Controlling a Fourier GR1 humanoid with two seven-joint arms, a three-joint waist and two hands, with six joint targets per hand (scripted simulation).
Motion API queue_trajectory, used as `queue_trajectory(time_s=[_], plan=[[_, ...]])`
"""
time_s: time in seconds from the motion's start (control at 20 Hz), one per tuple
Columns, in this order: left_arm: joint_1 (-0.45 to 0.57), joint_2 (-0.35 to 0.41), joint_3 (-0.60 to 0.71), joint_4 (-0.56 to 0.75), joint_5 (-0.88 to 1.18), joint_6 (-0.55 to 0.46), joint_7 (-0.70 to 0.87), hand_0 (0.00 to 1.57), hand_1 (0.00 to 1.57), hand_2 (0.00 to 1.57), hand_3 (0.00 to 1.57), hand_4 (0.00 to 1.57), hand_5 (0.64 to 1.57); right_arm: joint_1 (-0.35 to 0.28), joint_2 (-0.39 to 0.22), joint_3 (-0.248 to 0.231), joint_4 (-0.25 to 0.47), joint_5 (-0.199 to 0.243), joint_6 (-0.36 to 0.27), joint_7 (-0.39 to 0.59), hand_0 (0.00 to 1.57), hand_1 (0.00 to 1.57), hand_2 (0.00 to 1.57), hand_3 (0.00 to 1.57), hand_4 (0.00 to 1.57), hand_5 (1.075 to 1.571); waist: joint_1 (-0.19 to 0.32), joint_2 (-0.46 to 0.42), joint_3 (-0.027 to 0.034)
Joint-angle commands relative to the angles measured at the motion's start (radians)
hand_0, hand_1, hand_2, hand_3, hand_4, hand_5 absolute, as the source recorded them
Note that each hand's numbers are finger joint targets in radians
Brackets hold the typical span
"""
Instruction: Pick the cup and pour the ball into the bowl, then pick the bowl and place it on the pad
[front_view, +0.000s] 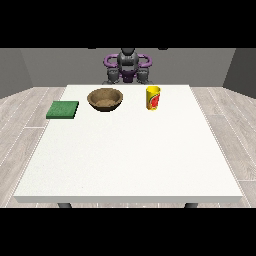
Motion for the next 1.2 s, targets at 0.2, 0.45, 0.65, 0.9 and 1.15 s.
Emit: queue_trajectory(time_s=[0.2, 0.45, 0.65, 0.9, 1.15], plan=[[-0.141, -0.017, -0.031, -0.117, -0.071, 0.090, 0.067, 0.00, 0.00, 0.00, 0.00, 0.59, 1.557, -0.026, -0.037, -0.064, -0.177, -0.062, 0.018, 0.045, 0.00, 0.00, 0.00, 0.00, 0.76, 1.549, -0.028, 0.198, -0.0010], [-0.152, -0.014, -0.038, 0.034, -0.093, 0.060, -0.241, 0.00, 0.00, 0.00, 0.00, 0.58, 1.544, -0.125, 0.025, -0.025, -0.079, 0.010, -0.015, -0.133, 0.00, 0.00, 0.00, 0.00, 0.73, 1.550, -0.015, 0.415, -0.0017], [-0.179, -0.022, -0.021, 0.134, -0.138, 0.067, -0.428, 0.00, 0.00, 0.00, 0.00, 0.57, 1.520, -0.141, 0.007, -0.072, -0.025, -0.051, 0.057, -0.263, 0.00, 0.00, 0.00, 0.00, 0.70, 1.545, -0.040, 0.527, -0.0013], [-0.192, 0.017, 0.057, 0.266, -0.113, 0.036, -0.567, 0.00, 0.00, 0.00, 0.00, 0.48, 1.483, -0.109, -0.020, -0.131, 0.064, -0.104, 0.139, -0.380, 0.00, 0.00, 0.00, 0.00, 0.68, 1.548, -0.050, 0.567, -0.0012], [-0.221, 0.009, 0.074, 0.479, -0.118, 0.010, -0.683, 0.00, 0.00, 0.00, 0.00, 0.19, 1.472, -0.172, -0.098, -0.215, 0.107, -0.149, 0.174, -0.352, 0.00, 0.00, 0.00, 0.00, 0.68, 1.559, -0.064, 0.569, -0.0014]])
